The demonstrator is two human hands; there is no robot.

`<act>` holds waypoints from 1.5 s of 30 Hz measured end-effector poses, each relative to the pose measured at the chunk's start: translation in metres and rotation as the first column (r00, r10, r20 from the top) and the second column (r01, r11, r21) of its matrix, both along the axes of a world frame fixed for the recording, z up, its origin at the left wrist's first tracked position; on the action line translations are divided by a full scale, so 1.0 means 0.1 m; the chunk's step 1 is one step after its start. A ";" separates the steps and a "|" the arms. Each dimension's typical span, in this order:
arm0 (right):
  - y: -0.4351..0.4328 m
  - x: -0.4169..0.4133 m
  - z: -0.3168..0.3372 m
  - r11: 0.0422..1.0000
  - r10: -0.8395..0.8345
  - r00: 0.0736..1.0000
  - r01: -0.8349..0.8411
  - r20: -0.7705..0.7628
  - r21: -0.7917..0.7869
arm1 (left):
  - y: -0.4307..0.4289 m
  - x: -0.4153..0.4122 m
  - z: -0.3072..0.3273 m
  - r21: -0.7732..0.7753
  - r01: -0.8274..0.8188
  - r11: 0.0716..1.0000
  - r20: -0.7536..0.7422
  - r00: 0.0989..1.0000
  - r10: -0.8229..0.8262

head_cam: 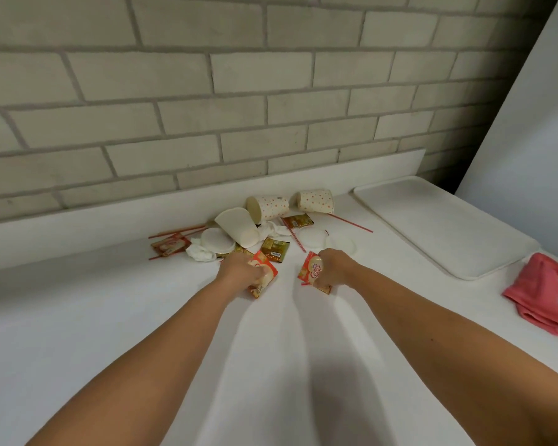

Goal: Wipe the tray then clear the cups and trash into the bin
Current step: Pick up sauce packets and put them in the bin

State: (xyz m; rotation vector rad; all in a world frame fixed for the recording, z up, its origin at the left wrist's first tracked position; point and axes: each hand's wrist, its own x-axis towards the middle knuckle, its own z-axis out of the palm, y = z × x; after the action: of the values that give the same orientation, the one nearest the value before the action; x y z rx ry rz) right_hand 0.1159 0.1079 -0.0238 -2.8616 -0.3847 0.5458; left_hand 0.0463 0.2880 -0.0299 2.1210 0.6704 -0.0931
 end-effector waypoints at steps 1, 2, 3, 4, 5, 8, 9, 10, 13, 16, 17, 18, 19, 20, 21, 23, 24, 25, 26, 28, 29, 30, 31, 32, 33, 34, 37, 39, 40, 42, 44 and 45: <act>0.03 0.02 0.03 0.999 0.021 1.000 -0.021 -0.015 0.046 | 0.07 0.03 0.00 -0.061 -0.061 0.996 0.032 0.998 0.063; 0.07 0.05 0.06 0.995 0.037 0.999 -0.035 -0.019 0.092 | 0.12 0.05 0.01 -0.090 -0.101 0.991 0.048 0.993 0.106; 0.12 0.08 0.09 0.990 0.046 0.999 -0.043 -0.019 0.133 | 0.16 0.07 0.01 -0.089 -0.130 0.987 0.057 0.989 0.136; 0.18 0.10 0.12 0.985 0.050 0.999 -0.046 -0.020 0.165 | 0.20 0.11 0.00 -0.080 -0.157 0.984 0.061 0.985 0.162; 0.24 0.12 0.14 0.981 0.053 0.998 -0.049 -0.017 0.188 | 0.24 0.14 -0.03 -0.066 -0.183 0.981 0.058 0.981 0.187; 0.45 0.19 0.11 0.973 0.083 0.996 -0.086 0.021 0.212 | 0.25 0.18 -0.08 0.039 -0.256 0.966 0.004 0.967 0.256; 0.51 0.21 0.08 0.973 0.088 0.995 -0.096 0.046 0.211 | 0.25 0.18 -0.08 0.098 -0.258 0.961 -0.015 0.965 0.260; 0.57 0.23 0.04 0.972 0.092 0.993 -0.105 0.070 0.209 | 0.23 0.18 -0.09 0.131 -0.261 0.956 -0.026 0.963 0.267; 0.69 0.24 -0.08 0.973 0.129 0.983 -0.151 0.129 0.176 | 0.21 0.22 -0.12 0.173 -0.245 0.954 -0.026 0.967 0.253; 0.74 0.22 -0.14 0.970 0.162 0.979 -0.182 0.126 0.164 | 0.21 0.25 -0.12 0.197 -0.210 0.958 -0.056 0.973 0.225; 0.74 0.22 -0.15 0.971 0.182 0.975 -0.199 0.128 0.135 | 0.22 0.26 -0.12 0.184 -0.221 0.958 -0.051 0.971 0.234; 0.75 0.22 -0.16 0.971 0.198 0.971 -0.213 0.133 0.109 | 0.22 0.26 -0.12 0.158 -0.234 0.959 -0.052 0.968 0.244; 0.74 0.22 -0.15 0.971 0.205 0.969 -0.219 0.135 0.098 | 0.23 0.27 -0.12 0.137 -0.238 0.962 -0.053 0.968 0.247; 0.74 0.22 -0.14 0.972 0.204 0.971 -0.216 0.125 0.096 | 0.22 0.27 -0.11 0.115 -0.240 0.964 -0.055 0.967 0.248; 0.74 0.23 -0.12 0.973 0.202 0.974 -0.211 0.107 0.089 | 0.21 0.28 -0.10 0.093 -0.243 0.966 -0.051 0.967 0.248; 0.73 0.24 -0.09 0.977 0.204 0.978 -0.206 0.048 0.054 | 0.19 0.28 -0.07 0.050 -0.255 0.966 -0.038 0.966 0.257; 0.73 0.24 -0.07 0.977 0.208 0.978 -0.209 0.016 0.033 | 0.18 0.28 -0.07 0.024 -0.258 0.966 -0.033 0.965 0.259; 0.72 0.23 -0.06 0.977 0.215 0.977 -0.215 -0.009 0.015 | 0.17 0.28 -0.07 0.005 -0.252 0.968 -0.031 0.967 0.252; 0.72 0.22 -0.05 0.975 0.221 0.975 -0.221 -0.023 0.002 | 0.15 0.26 -0.07 0.000 -0.238 0.971 -0.032 0.971 0.238; 0.71 0.19 -0.04 0.971 0.237 0.971 -0.238 -0.013 -0.028 | 0.14 0.23 -0.07 0.049 -0.191 0.980 -0.045 0.980 0.193; 0.70 0.16 -0.03 0.969 0.243 0.970 -0.243 -0.003 -0.046 | 0.14 0.21 -0.07 0.081 -0.157 0.984 -0.063 0.985 0.162; 0.70 0.15 -0.02 0.968 0.246 0.969 -0.245 0.002 -0.058 | 0.14 0.19 -0.05 0.097 -0.128 0.987 -0.081 0.987 0.136; 0.69 0.13 -0.01 0.968 0.245 0.969 -0.245 0.001 -0.063 | 0.15 0.17 -0.04 0.096 -0.105 0.990 -0.098 0.989 0.114; 0.68 0.11 0.00 0.968 0.246 0.969 -0.245 -0.006 -0.061 | 0.16 0.14 -0.03 0.091 -0.084 0.992 -0.119 0.988 0.095; 0.67 0.08 0.01 0.968 0.244 0.970 -0.245 -0.015 -0.052 | 0.17 0.11 -0.02 0.082 -0.062 0.995 -0.138 0.988 0.073; 0.66 0.05 0.01 0.970 0.240 0.970 -0.241 -0.026 -0.036 | 0.18 0.08 -0.02 0.068 -0.039 0.997 -0.146 0.988 0.049; 0.63 -0.04 0.04 0.971 0.240 0.968 -0.241 -0.072 -0.003 | 0.23 0.02 -0.06 0.020 0.002 1.000 -0.158 0.987 0.001; 0.60 -0.09 0.05 0.969 0.247 0.960 -0.246 -0.131 0.027 | 0.25 -0.01 -0.08 -0.015 0.008 1.000 -0.176 0.984 -0.011; 0.58 -0.12 0.06 0.970 0.244 0.957 -0.241 -0.155 0.041 | 0.26 -0.03 -0.07 -0.034 0.011 0.999 -0.189 0.982 -0.017; 0.55 -0.18 0.06 0.975 0.221 0.961 -0.215 -0.164 0.052 | 0.28 -0.07 -0.04 -0.049 0.016 0.999 -0.229 0.973 -0.027; 0.54 -0.26 0.06 0.981 0.191 0.971 -0.185 -0.143 0.053 | 0.31 -0.13 0.01 -0.043 0.015 0.999 -0.281 0.959 -0.027; 0.54 -0.31 0.06 0.984 0.177 0.975 -0.171 -0.132 0.059 | 0.33 -0.17 0.04 -0.044 0.016 0.999 -0.300 0.953 -0.028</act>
State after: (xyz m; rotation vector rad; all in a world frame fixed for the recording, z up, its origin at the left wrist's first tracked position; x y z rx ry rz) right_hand 0.0846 0.1622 -0.0181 -2.7413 -0.6195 0.7487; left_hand 0.0292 0.3210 -0.0262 2.0944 0.8145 -0.4465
